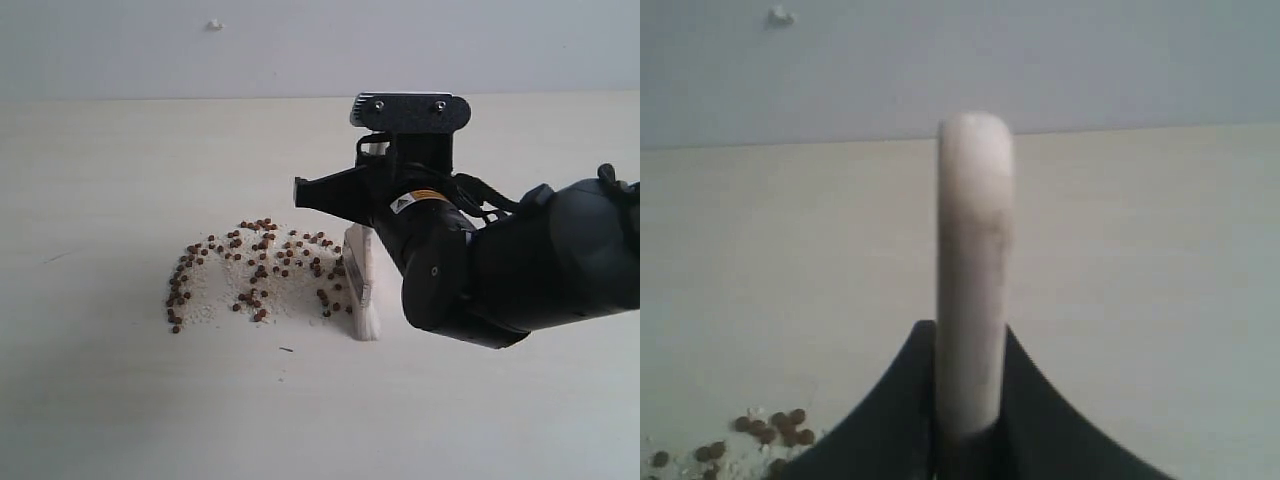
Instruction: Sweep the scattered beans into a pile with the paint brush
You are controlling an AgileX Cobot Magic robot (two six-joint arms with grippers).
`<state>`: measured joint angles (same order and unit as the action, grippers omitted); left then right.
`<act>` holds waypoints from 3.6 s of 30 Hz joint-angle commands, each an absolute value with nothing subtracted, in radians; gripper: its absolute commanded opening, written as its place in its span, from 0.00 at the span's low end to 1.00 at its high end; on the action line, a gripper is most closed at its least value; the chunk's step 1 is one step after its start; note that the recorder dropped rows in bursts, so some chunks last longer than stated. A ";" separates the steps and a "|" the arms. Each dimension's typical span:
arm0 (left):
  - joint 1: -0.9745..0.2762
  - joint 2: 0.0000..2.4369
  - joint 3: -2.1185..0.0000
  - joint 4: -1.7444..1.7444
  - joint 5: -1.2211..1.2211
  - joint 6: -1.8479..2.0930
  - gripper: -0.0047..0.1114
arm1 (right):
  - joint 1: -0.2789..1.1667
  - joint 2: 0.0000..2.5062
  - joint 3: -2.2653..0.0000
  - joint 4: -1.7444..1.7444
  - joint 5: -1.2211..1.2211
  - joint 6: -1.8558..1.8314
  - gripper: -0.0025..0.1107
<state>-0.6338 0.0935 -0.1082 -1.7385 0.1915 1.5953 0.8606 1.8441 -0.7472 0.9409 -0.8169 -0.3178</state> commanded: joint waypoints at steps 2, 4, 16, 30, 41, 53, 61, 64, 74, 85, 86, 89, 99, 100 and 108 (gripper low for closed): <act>-0.637 0.087 -0.104 -1.744 0.188 1.593 0.04 | 0.872 1.852 -0.774 0.946 -0.791 -0.309 0.02; -0.637 0.087 -0.104 -1.744 0.188 1.593 0.04 | 0.872 1.852 -0.781 0.944 -0.791 -0.299 0.02; -0.637 0.087 -0.104 -1.744 0.188 1.593 0.04 | 0.872 1.852 -0.858 0.943 -0.728 -0.283 0.02; -0.637 0.087 -0.104 -1.744 0.189 1.595 0.04 | 0.872 1.741 -0.858 1.008 -0.732 -0.485 0.02; -0.637 0.087 -0.104 -1.744 0.189 1.591 0.04 | 0.803 1.721 -0.855 1.035 -0.826 -0.631 0.02; -0.637 0.087 -0.104 -1.744 0.189 1.593 0.04 | 0.730 1.837 -0.855 0.784 -0.863 -0.396 0.02; -0.637 0.087 -0.104 -1.744 0.189 1.591 0.04 | 0.730 1.907 -0.855 0.759 -0.863 -0.398 0.02; -0.637 0.087 -0.104 -1.744 0.189 1.593 0.04 | 0.730 1.919 -0.855 0.729 -0.863 -0.376 0.02; -0.637 0.087 -0.104 -1.744 0.189 1.593 0.04 | 0.732 1.921 -0.855 0.500 -0.855 -0.117 0.02; -0.637 0.087 -0.104 -1.744 0.189 1.593 0.04 | 0.732 1.880 -0.855 0.533 -0.898 -0.219 0.02; -0.637 0.087 -0.104 -1.744 0.189 1.593 0.04 | 0.729 1.864 -0.855 0.562 -0.917 -0.245 0.02; -0.637 0.087 -0.104 -1.744 0.189 1.593 0.04 | 0.694 1.823 -0.855 0.574 -0.919 -0.251 0.02; -0.637 0.087 -0.104 -1.744 0.189 1.593 0.04 | 0.616 1.794 -0.855 0.570 -0.765 -0.289 0.02; -0.637 0.087 -0.104 -1.744 0.189 1.593 0.04 | 0.616 1.794 -0.855 0.570 -0.765 -0.289 0.02; -0.637 0.087 -0.104 -1.744 0.189 1.592 0.04 | 0.616 1.794 -0.855 0.710 -0.787 -0.359 0.02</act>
